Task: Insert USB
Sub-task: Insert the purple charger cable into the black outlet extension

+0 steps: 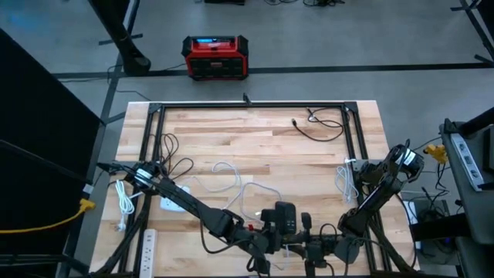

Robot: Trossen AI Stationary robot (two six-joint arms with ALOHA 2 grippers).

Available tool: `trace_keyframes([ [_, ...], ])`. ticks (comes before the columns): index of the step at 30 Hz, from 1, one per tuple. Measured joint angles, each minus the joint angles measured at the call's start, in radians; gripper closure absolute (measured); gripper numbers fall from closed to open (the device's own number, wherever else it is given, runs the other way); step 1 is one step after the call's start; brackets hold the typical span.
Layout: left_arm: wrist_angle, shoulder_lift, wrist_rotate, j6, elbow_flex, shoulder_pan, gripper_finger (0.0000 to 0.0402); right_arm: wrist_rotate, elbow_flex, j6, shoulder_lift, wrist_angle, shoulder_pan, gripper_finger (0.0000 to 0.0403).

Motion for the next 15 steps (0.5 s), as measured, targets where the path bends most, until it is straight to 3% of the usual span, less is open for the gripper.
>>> trace_keyframes([
  [5, -0.016, -0.001, 0.037, -0.004, 0.000, 0.000, 0.0395, -0.019, 0.000, 0.032, 0.000, -0.016, 0.000, 0.0379],
  [12, -0.049, -0.011, 0.237, -0.004, 0.000, 0.005, 0.0401, -0.233, 0.000, 0.065, -0.041, -0.126, 0.000, 0.0261],
  [15, -0.053, -0.012, 0.344, -0.005, 0.000, 0.010, 0.0401, -0.273, 0.001, 0.037, -0.056, -0.143, 0.001, 0.0226],
])
